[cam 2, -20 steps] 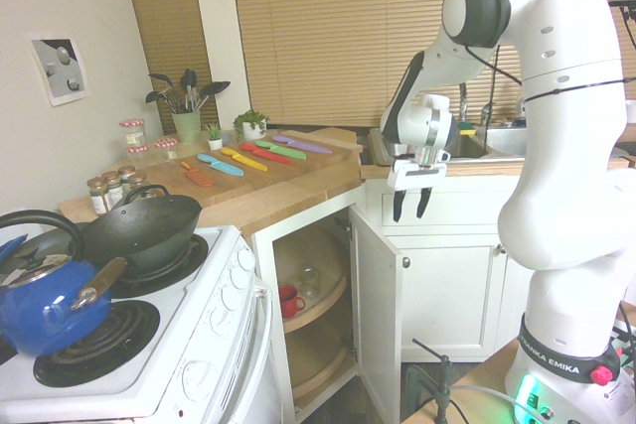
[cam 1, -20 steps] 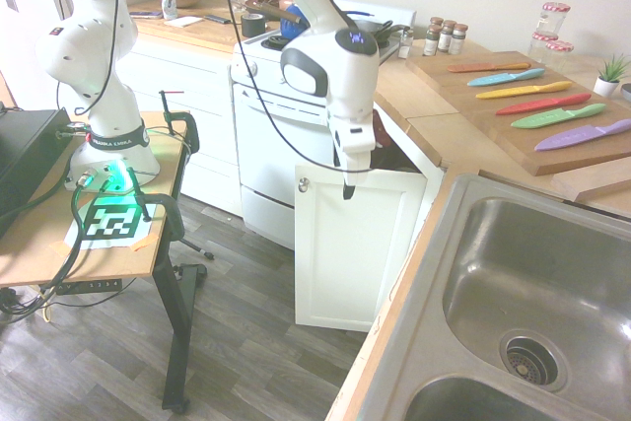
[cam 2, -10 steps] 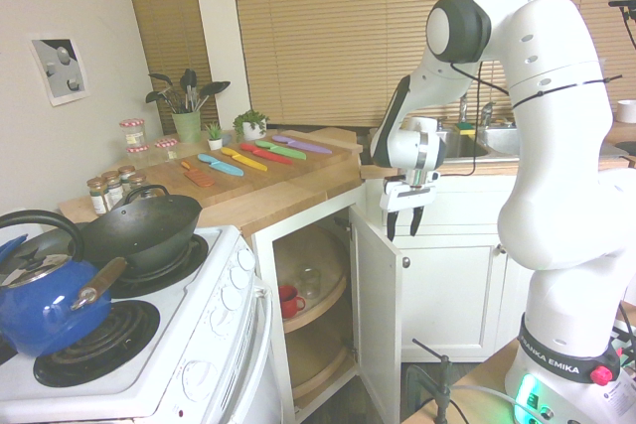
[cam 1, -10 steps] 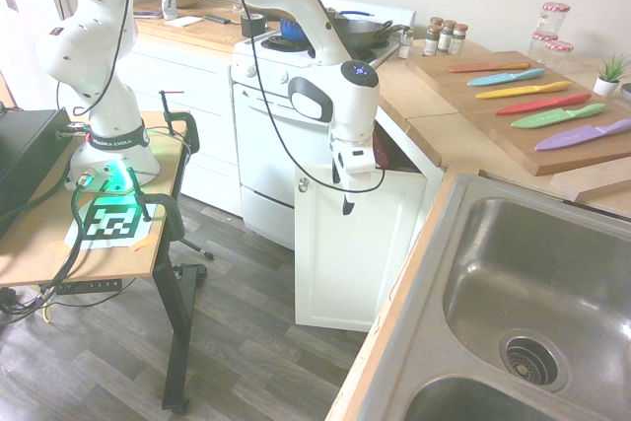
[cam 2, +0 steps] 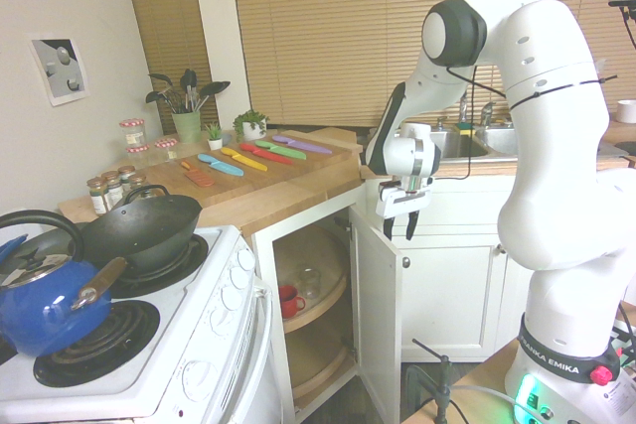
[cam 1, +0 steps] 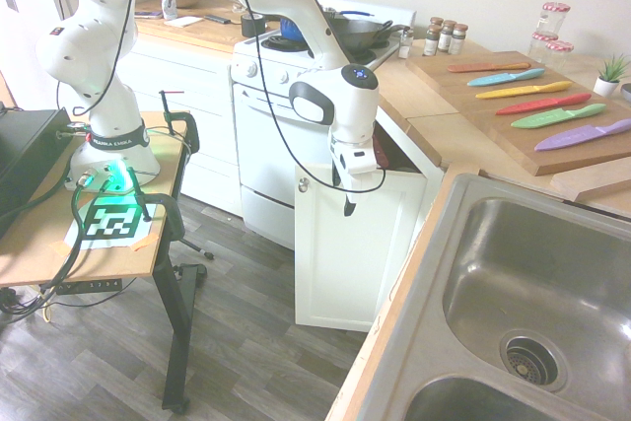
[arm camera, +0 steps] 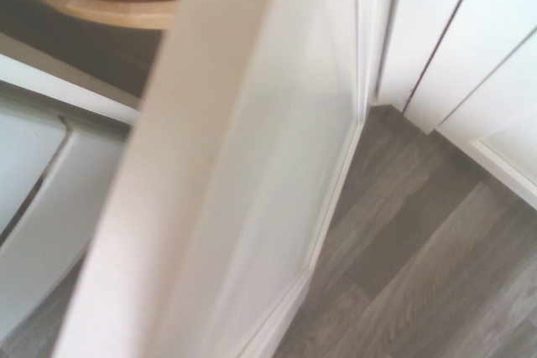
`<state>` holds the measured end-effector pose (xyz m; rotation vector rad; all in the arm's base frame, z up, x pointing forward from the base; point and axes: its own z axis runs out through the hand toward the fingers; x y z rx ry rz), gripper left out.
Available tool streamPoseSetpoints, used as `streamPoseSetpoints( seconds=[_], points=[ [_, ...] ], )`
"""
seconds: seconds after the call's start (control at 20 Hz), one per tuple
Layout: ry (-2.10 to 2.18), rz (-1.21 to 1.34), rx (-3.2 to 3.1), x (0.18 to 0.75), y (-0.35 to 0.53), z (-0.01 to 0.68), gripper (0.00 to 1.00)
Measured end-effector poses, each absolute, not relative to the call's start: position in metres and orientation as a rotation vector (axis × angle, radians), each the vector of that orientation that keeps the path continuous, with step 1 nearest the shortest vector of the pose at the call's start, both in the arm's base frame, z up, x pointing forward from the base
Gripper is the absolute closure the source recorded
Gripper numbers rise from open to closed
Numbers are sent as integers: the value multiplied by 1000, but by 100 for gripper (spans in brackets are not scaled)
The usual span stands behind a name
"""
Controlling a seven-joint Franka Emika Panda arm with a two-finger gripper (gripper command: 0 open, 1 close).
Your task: Close the cabinet
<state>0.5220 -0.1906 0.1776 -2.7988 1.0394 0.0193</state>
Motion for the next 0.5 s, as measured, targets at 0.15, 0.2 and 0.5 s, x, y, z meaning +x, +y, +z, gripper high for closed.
streamPoseSetpoints(
  seconds=[0.15, 0.2, 0.5],
  points=[
    [1040, 15, -2799, 522, -191, 178, 100],
    [1041, 15, -2799, 522, -191, 178, 100],
    [1043, 14, -2799, 522, -193, 179, 100]
  ],
)
